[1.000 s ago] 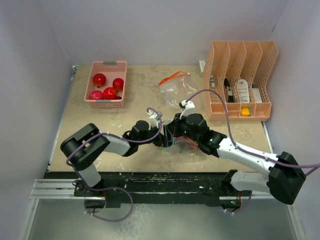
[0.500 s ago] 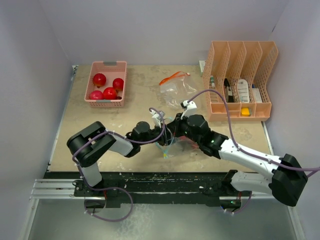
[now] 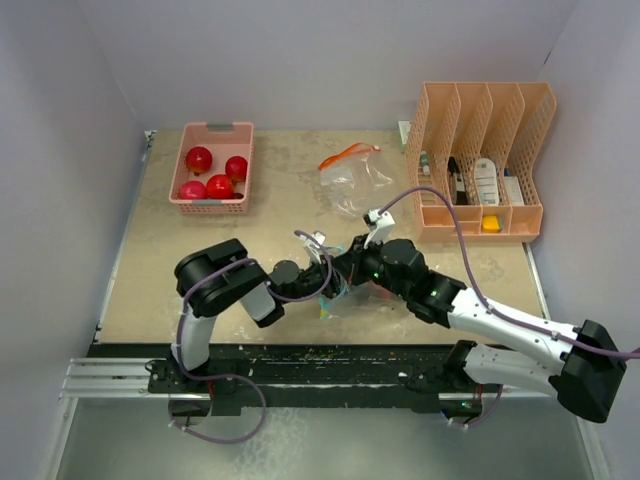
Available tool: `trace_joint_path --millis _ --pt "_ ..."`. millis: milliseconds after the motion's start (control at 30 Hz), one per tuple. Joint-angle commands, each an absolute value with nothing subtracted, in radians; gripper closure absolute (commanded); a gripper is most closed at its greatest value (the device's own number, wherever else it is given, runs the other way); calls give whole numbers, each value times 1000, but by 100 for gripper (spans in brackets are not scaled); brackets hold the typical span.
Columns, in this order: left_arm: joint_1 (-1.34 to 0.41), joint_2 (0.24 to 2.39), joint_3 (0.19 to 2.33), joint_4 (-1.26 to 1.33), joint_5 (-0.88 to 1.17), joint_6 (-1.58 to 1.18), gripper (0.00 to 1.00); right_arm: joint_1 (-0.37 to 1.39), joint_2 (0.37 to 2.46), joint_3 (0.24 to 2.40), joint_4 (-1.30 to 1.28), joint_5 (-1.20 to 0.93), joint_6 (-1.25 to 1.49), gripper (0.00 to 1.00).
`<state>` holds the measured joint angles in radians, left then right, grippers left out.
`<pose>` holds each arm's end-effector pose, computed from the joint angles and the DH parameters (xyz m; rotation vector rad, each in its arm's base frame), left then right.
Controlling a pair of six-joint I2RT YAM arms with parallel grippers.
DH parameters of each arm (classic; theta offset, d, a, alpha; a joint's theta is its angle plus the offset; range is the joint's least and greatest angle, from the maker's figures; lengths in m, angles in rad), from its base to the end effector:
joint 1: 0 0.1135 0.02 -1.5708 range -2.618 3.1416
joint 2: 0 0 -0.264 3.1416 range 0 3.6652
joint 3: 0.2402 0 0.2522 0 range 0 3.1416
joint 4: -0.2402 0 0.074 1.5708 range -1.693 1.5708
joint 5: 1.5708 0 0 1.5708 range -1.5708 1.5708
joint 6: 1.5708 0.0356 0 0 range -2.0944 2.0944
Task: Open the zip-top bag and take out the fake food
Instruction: Pick up the fake fruit from the zipper food storage bag.
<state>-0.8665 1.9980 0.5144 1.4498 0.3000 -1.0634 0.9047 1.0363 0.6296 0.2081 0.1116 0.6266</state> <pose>0.1982 -0.2495 0.1113 0.0888 1.9021 -1.6595 0.1523 0.1874 0.2773 -0.1754 1.8736 0.9910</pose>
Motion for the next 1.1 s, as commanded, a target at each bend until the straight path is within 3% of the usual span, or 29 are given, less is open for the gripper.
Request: trace_joint_path --millis 0,267,333,467,600,833,1067 --pt "-906 2016 525 1567 172 -1083 35 911 1027 643 253 83 635 100" --pt "-958 1852 537 1246 40 -917 14 911 1000 654 215 118 617 100" --pt "-988 1836 580 1118 -1 -871 13 911 1009 659 225 104 615 100" --pt "-1015 1865 613 1121 -16 -855 22 911 1015 654 241 84 623 100" --pt "-1016 1865 590 1142 -30 -864 46 911 990 652 210 113 624 100" --pt "-1016 1766 519 1124 -51 -842 70 911 943 624 158 170 649 100" --pt "-1023 1588 464 1041 -19 -855 76 910 989 647 84 322 636 100"
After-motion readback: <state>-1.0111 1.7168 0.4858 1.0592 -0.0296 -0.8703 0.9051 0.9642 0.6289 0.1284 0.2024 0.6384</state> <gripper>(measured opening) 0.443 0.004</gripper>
